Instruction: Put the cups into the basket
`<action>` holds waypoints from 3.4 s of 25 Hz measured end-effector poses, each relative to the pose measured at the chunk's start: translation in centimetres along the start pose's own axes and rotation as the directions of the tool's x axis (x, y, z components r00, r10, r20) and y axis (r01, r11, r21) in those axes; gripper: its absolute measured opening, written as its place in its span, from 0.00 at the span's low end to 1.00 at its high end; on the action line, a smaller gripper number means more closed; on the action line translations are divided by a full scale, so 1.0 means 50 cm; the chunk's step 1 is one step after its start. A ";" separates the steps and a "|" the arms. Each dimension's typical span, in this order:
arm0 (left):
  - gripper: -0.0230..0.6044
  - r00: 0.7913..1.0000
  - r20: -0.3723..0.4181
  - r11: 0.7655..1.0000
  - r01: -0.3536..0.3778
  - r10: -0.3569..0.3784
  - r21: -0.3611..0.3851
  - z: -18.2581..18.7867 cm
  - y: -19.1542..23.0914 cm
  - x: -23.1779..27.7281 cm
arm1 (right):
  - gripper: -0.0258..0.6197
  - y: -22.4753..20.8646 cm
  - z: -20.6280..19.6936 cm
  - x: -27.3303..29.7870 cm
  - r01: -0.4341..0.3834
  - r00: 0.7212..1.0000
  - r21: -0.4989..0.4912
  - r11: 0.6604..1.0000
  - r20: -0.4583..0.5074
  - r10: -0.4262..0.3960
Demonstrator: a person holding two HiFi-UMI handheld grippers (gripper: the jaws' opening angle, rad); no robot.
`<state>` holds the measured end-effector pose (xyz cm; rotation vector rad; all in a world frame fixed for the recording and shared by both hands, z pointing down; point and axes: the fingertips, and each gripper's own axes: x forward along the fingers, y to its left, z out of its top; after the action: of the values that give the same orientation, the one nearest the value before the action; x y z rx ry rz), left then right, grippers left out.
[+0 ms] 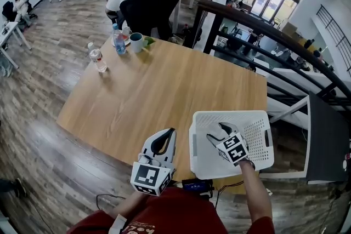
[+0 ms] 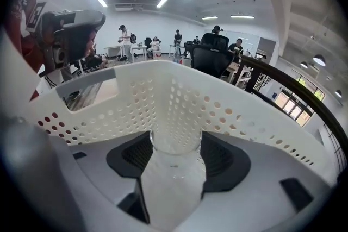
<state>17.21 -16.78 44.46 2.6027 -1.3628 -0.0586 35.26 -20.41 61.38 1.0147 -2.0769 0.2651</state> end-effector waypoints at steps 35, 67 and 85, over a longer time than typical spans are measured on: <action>0.05 1.000 -0.011 1.000 0.019 -0.019 -0.004 -0.003 0.001 0.016 | 0.48 -0.019 -0.063 0.037 -0.021 0.997 0.098 0.995 -0.077 0.029; 0.05 1.000 0.006 1.000 0.018 -0.018 0.001 0.009 0.006 0.007 | 0.55 -0.068 -0.038 -0.018 0.083 0.996 0.062 0.995 -0.036 -0.081; 0.05 0.999 0.004 0.999 0.042 -0.042 0.006 0.012 -0.011 0.009 | 0.55 -0.076 0.013 -0.095 0.124 0.989 0.090 0.988 0.073 -0.131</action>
<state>17.83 -16.91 43.80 2.6374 -1.3115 -0.0658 39.43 -20.51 56.93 1.2226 -2.0756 0.2533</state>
